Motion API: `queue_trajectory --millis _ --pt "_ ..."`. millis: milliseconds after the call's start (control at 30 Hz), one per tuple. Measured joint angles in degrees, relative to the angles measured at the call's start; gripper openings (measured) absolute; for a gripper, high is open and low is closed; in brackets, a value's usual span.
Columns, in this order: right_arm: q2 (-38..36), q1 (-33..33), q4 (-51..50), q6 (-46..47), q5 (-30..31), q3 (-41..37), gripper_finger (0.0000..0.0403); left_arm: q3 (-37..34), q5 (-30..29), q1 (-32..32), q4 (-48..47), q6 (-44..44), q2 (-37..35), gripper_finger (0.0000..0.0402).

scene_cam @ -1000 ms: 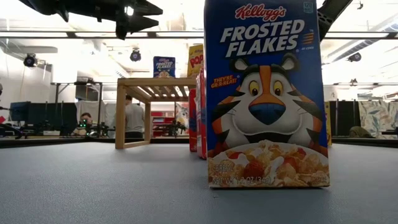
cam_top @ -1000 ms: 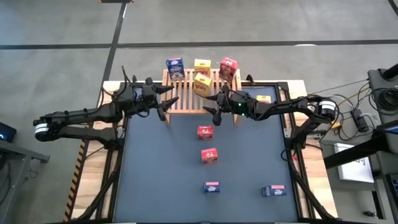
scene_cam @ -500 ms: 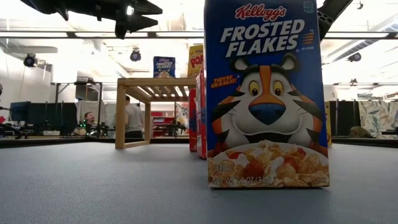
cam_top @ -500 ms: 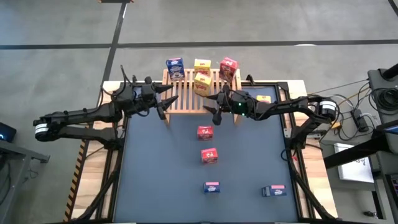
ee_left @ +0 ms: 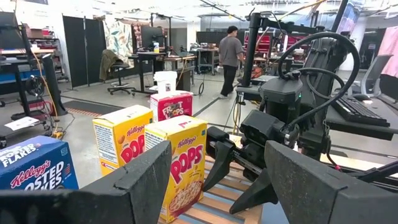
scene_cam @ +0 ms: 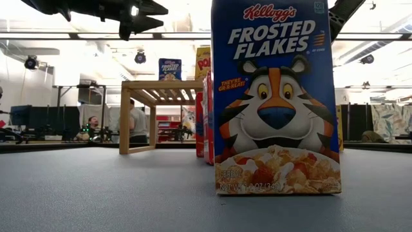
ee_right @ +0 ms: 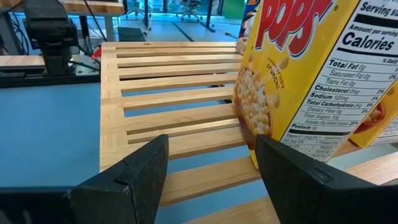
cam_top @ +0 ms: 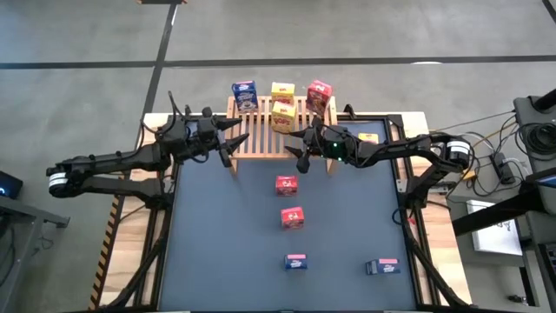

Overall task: Stack cereal on shelf
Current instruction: Put the left yellow cereal box on the shelf aligned with the other yellow cereal box

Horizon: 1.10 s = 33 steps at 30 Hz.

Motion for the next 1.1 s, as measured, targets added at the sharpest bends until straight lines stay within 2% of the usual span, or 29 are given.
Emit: queue_trajectory --millis 1100 --pt "-0.35 -0.04 -0.02 0.26 2.97 -0.07 0.0231 0.02 0.04 -0.02 0.04 -1.05 0.66 0.0242"
